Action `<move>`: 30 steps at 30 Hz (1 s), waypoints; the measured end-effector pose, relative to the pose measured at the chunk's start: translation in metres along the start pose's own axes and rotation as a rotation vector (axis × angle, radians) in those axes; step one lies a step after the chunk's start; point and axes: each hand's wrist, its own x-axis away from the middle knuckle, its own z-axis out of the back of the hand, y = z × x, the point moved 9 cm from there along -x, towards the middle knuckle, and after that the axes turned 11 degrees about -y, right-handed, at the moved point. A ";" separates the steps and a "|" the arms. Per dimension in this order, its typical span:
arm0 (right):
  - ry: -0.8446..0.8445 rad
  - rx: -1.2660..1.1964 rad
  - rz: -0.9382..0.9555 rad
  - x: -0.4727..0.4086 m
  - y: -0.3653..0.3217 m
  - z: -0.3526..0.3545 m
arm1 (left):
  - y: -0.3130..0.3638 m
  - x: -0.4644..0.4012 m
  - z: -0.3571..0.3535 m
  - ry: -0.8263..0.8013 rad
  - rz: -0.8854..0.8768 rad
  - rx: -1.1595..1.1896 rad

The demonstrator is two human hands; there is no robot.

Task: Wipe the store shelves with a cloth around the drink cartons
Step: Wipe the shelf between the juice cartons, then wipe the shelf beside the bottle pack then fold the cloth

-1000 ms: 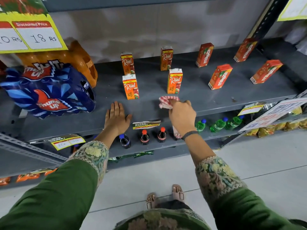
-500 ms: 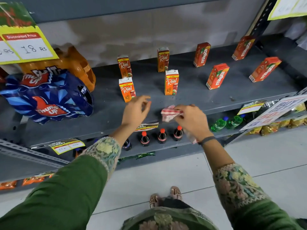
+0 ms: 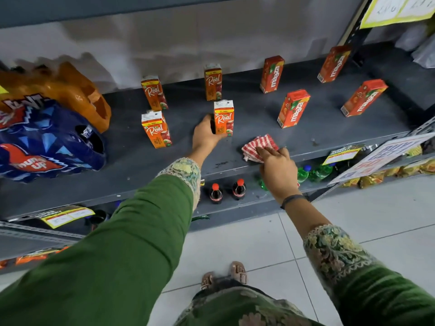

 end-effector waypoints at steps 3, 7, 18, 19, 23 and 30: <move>-0.006 0.016 0.008 0.000 0.001 -0.001 | -0.001 0.000 0.000 0.027 0.002 -0.004; -0.019 0.033 0.011 -0.002 0.001 -0.003 | 0.000 0.001 -0.001 0.054 -0.004 -0.027; 0.143 -0.015 -0.020 0.018 -0.011 0.011 | 0.005 0.058 0.033 0.194 -0.141 -0.058; 0.192 -0.046 -0.008 0.027 -0.022 0.014 | 0.001 0.077 0.044 0.224 -0.183 -0.098; 0.344 -0.172 0.113 0.065 -0.093 0.018 | -0.043 0.157 0.100 0.396 -0.231 -0.402; 0.317 -0.519 0.194 0.081 -0.233 0.003 | -0.182 0.228 0.236 0.611 0.355 -0.568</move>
